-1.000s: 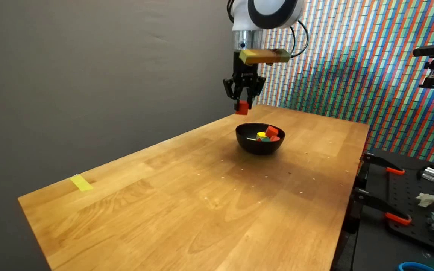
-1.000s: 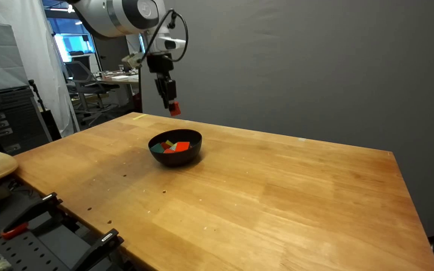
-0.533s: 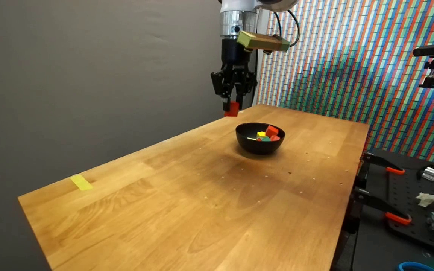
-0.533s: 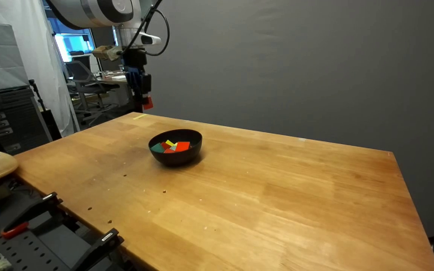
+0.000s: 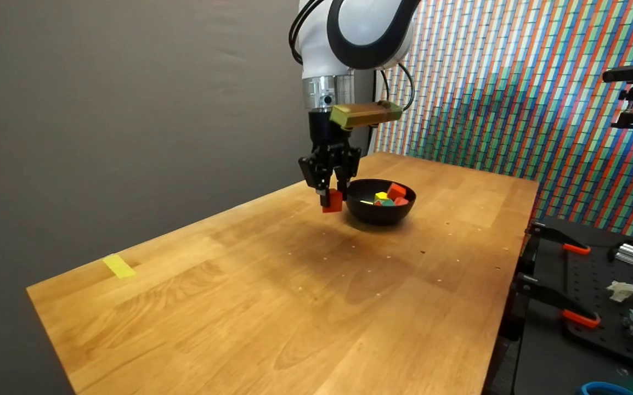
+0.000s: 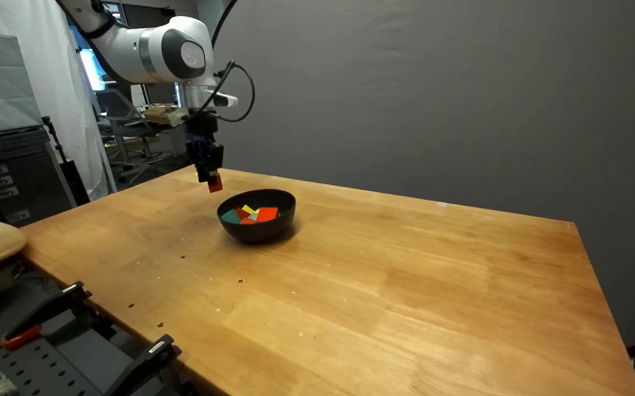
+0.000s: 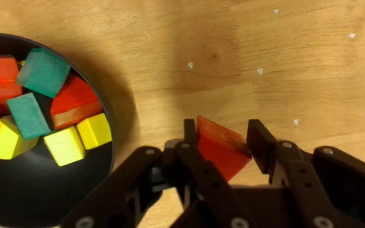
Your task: Remove the cubes from the bowl
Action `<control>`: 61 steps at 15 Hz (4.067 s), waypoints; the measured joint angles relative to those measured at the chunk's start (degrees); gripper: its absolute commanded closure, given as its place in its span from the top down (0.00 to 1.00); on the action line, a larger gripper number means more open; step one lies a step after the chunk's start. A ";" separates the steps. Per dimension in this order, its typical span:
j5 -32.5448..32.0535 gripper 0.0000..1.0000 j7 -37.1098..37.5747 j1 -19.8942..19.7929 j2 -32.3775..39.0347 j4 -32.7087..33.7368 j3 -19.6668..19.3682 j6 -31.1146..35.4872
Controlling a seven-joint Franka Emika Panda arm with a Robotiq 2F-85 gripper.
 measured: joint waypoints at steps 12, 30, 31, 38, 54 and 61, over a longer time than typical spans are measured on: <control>1.38 1.00 -0.55 -0.92 1.34 3.98 -3.12 -0.96; 0.64 0.89 7.19 -7.50 -0.96 -5.15 -13.84 -0.90; 0.71 0.89 7.19 -7.50 -1.26 -5.75 -13.67 -0.88; 0.48 0.67 6.87 -6.78 -1.10 -7.13 -11.29 -0.45; -0.74 0.02 7.38 -6.31 4.58 -5.03 -11.95 0.66; -1.37 0.05 8.39 -6.15 3.04 -4.81 -12.07 3.06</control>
